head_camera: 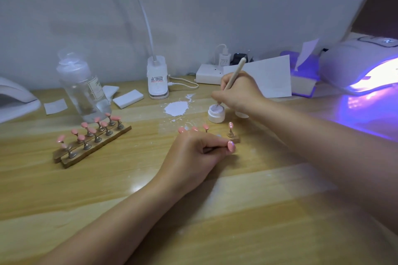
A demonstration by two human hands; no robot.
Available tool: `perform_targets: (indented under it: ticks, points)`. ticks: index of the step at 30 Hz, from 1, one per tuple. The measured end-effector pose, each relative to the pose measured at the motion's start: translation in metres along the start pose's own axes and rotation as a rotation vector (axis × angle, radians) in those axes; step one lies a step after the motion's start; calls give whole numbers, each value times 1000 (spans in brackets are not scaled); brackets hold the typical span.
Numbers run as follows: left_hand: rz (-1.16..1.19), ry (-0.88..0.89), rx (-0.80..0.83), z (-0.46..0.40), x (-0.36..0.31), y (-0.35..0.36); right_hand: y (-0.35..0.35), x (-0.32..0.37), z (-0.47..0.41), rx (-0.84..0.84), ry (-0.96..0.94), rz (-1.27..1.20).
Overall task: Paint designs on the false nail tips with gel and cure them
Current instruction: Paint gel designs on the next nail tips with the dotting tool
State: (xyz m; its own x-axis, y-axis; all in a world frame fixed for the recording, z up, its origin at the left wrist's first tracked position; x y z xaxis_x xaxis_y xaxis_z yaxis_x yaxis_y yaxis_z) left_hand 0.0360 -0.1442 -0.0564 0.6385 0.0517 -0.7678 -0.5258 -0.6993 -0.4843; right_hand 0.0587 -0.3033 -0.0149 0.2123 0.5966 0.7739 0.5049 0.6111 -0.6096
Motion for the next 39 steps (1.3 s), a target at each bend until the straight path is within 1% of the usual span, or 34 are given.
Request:
perform_targets:
  ticks: [3,6,9,18,20,23,25,27,30,33,36,39]
  points:
    - [-14,-2,-13,0,1,0,3,-1,-2,43,-7,74]
    - [6,-9,-20,0,0,0,0,-2,-4,23,-32,47]
    - [12,-29,-19,1,-1,1,1,-3,-2,62,-50,64]
    - [1,-40,-37,-1,-1,0,-1,-8,5,41,-144,101]
    - [-5,-35,-32,-1,-2,0,-8,-9,9,-47,-155,-11]
    - [6,-41,-37,0,-2,0,-24,-8,24,-219,-162,-304]
    - [11,-50,-37,0,-3,1,-29,-10,43,-234,-133,-509]
    - [4,-51,-27,0,-3,0,-28,-17,65,-222,-99,-662]
    - [9,-64,-21,0,-4,1,-21,-25,91,-209,-76,-704]
    - [-20,-61,-25,-1,-5,1,-14,-28,98,-154,-58,-737]
    - [-25,-71,-25,-1,-5,1,-12,-25,100,-88,-87,-691]
    - [-35,-59,-12,-2,-5,0,-10,-23,101,-16,-121,-741]
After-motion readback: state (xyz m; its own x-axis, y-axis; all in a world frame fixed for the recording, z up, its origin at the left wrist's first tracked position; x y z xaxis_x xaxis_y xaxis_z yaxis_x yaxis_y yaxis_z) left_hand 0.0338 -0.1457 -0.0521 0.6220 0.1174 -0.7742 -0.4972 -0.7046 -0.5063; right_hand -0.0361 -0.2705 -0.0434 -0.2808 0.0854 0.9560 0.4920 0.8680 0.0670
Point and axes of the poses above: each hand's wrist, its own z-axis away from the middle knuckle, its own y-axis out of the palm, x = y × z, the point moved 1 cm from there along -z, towards the middle knuckle, and after that the axes turned 1 degree about y, right-handed, at the moved point
